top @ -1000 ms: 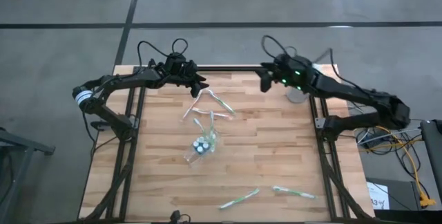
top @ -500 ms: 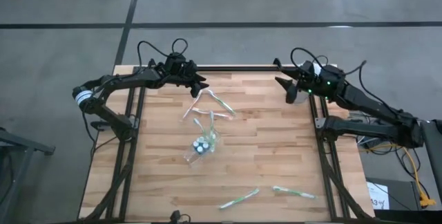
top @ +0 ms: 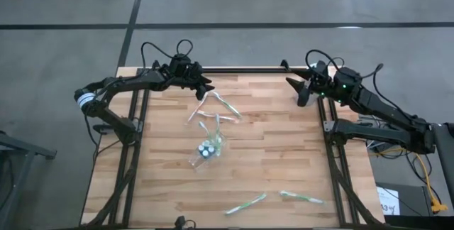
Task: Pick & Place toothbrushing station
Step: Put the green toothbrush into the transparent organizer
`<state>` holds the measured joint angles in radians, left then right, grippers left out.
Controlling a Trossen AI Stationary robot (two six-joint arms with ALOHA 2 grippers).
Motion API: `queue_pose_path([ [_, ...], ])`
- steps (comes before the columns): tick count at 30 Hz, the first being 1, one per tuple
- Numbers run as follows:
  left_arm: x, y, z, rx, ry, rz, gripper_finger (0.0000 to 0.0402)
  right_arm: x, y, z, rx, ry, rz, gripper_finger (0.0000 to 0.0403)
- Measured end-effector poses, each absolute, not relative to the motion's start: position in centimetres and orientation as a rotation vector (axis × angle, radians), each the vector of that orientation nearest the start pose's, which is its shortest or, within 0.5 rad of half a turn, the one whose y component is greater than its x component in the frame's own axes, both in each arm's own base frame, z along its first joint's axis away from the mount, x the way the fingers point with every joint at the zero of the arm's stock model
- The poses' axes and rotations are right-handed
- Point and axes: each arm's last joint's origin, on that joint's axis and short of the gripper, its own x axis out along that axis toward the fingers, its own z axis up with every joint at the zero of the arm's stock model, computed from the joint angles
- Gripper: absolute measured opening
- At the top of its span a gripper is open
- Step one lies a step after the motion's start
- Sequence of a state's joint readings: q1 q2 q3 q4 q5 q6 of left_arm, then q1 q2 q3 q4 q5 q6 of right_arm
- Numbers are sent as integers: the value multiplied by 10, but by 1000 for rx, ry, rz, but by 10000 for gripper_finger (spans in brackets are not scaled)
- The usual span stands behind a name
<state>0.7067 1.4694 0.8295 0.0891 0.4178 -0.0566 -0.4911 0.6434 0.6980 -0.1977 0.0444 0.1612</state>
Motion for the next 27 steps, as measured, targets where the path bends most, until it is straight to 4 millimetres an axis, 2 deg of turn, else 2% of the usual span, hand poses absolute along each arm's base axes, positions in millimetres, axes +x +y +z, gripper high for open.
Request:
queue_pose_path([
  [9,240,189,219,-392,456,298,204,134,-73,317,200,130,-548,221],
  [12,240,187,219,-428,454,218,204,137,-75,315,203,143,-549,221],
  [16,243,178,226,-325,439,47,204,141,-77,312,208,164,-550,221],
  [22,250,173,238,-34,476,-62,204,147,-80,307,217,206,-553,221],
  [27,255,174,258,-67,467,-60,204,154,-84,301,225,245,-555,221],
])
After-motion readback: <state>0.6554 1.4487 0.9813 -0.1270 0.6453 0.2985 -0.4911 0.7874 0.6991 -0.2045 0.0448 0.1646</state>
